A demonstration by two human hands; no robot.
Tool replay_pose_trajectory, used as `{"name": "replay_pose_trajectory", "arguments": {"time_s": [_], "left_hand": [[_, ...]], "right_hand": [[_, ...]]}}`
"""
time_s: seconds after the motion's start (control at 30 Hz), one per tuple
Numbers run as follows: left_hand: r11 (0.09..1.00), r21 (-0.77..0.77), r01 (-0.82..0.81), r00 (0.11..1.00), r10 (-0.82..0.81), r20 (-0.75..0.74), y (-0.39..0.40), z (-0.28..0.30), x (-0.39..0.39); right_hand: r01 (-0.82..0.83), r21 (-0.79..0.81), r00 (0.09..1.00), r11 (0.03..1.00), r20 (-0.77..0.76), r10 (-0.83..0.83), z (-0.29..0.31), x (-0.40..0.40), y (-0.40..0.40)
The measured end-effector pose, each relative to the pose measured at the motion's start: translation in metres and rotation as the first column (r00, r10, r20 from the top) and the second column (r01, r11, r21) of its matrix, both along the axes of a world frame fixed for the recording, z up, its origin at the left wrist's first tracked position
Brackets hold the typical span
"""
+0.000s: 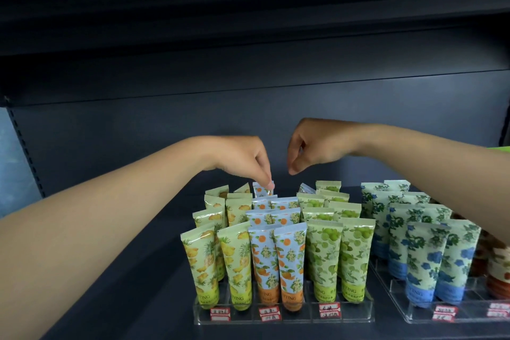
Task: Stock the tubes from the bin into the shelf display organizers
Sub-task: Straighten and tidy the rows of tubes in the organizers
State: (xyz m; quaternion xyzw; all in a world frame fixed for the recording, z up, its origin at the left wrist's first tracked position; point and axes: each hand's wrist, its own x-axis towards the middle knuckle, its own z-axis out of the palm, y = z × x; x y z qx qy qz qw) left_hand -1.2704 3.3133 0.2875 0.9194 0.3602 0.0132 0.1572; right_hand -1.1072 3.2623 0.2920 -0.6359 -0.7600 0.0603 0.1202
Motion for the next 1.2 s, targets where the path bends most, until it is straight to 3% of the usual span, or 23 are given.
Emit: {"name": "replay_pose_trajectory", "arguments": {"time_s": [0.17,0.33,0.5,0.87,1.2], "left_hand": [[0.995,0.069,-0.074,0.994,0.068,0.084,0.018,-0.005,0.009],[0.992,0.082,-0.093,0.995,0.095,-0.026,0.035,-0.012,0.017],[0.994,0.066,-0.082,0.991,0.088,-0.096,0.044,-0.017,0.021],[0.994,0.09,-0.055,0.994,0.063,-0.092,0.046,-0.026,0.018],[0.996,0.084,-0.026,0.999,0.029,-0.029,0.035,-0.024,0.014]], "right_hand": [[0.053,-0.107,0.995,0.993,0.086,-0.044,-0.008,0.013,0.02],[0.118,-0.223,0.98,0.968,0.183,-0.077,-0.014,0.017,0.033],[0.092,-0.296,0.982,0.951,0.187,-0.037,-0.013,0.015,0.038],[-0.117,-0.063,0.982,0.991,0.14,0.125,-0.019,-0.007,0.035],[-0.111,-0.05,0.992,0.993,0.058,0.114,-0.023,-0.021,0.026]]}}
